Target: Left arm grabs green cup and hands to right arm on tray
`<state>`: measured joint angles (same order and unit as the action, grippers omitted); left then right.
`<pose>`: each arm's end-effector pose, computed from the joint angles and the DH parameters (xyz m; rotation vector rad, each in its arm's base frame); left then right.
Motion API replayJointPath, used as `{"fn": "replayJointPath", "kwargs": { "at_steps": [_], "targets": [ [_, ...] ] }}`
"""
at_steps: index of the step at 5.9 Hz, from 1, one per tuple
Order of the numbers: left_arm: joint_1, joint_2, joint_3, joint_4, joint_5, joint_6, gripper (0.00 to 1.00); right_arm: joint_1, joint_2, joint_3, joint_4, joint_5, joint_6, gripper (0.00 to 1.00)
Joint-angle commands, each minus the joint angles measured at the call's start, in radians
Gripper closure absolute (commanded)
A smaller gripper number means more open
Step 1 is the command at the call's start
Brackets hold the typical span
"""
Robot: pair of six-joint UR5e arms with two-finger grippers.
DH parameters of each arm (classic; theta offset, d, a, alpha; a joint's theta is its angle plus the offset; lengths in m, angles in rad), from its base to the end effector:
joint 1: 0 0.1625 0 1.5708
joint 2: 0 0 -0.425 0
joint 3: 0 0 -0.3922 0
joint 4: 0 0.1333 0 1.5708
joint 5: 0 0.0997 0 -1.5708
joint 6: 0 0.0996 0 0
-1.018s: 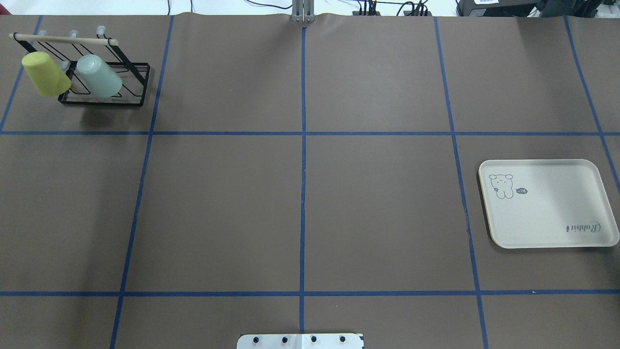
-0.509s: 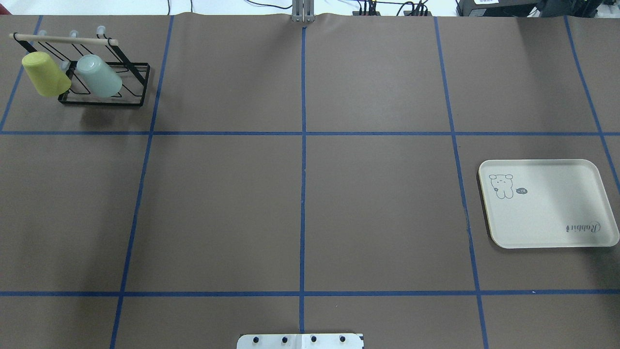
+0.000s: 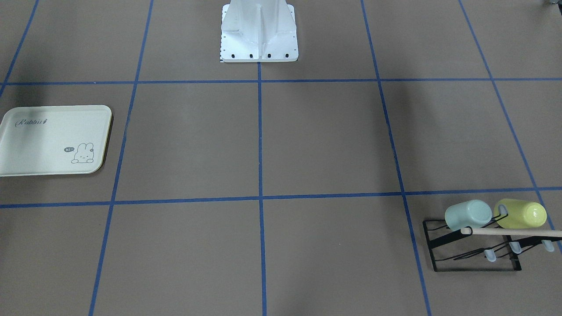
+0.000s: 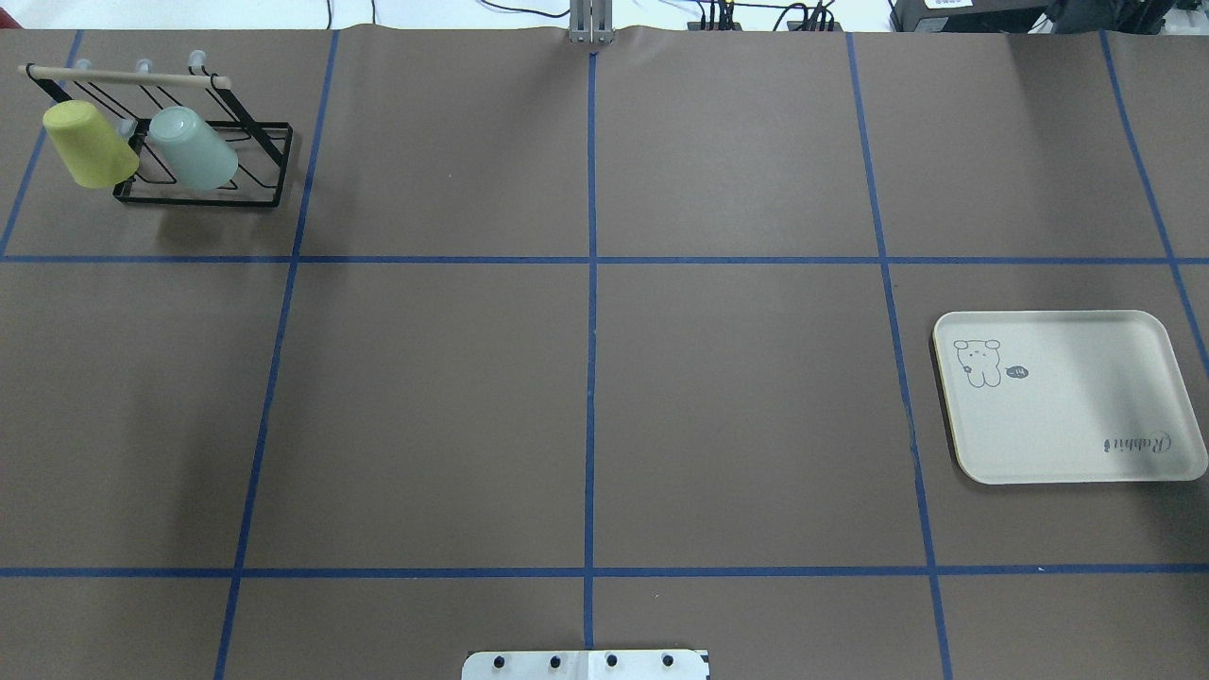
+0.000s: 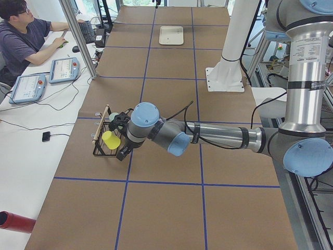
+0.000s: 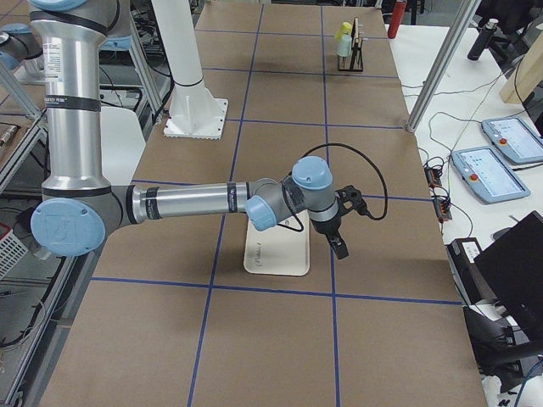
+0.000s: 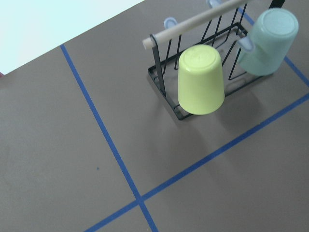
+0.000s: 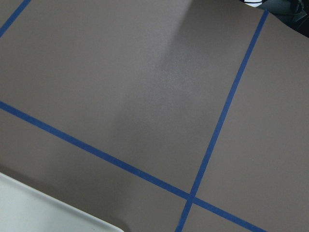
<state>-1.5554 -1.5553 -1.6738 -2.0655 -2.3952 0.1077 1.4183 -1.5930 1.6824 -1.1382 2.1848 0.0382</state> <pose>-0.0524 -0.5054 0.5548 0.5866 0.7767 0.3531 -0.0022 -0.5138 0.5732 0.4469 -0.6465 -0.2686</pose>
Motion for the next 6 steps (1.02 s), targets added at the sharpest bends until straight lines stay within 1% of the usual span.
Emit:
{"fn": "replayJointPath", "kwargs": {
  "at_steps": [1,2,3,5,6],
  "targets": [
    [0.008,-0.015,-0.004,-0.05,-0.045,-0.069,0.0,-0.034,0.001,-0.009,0.044,0.003,0.012,0.0],
    [0.099,-0.04,-0.003,-0.08,-0.047,-0.188,0.0,-0.063,0.001,-0.009,0.048,0.001,0.012,0.0],
    [0.168,-0.093,0.006,-0.081,-0.038,-0.341,0.0,-0.065,0.002,-0.009,0.049,0.001,0.012,0.0],
    [0.259,-0.162,0.014,-0.076,-0.027,-0.539,0.0,-0.068,0.002,-0.009,0.049,0.0,0.011,0.0],
    [0.291,-0.202,0.022,-0.071,0.064,-0.616,0.0,-0.07,0.002,-0.009,0.049,0.0,0.011,0.0]
  ]
}}
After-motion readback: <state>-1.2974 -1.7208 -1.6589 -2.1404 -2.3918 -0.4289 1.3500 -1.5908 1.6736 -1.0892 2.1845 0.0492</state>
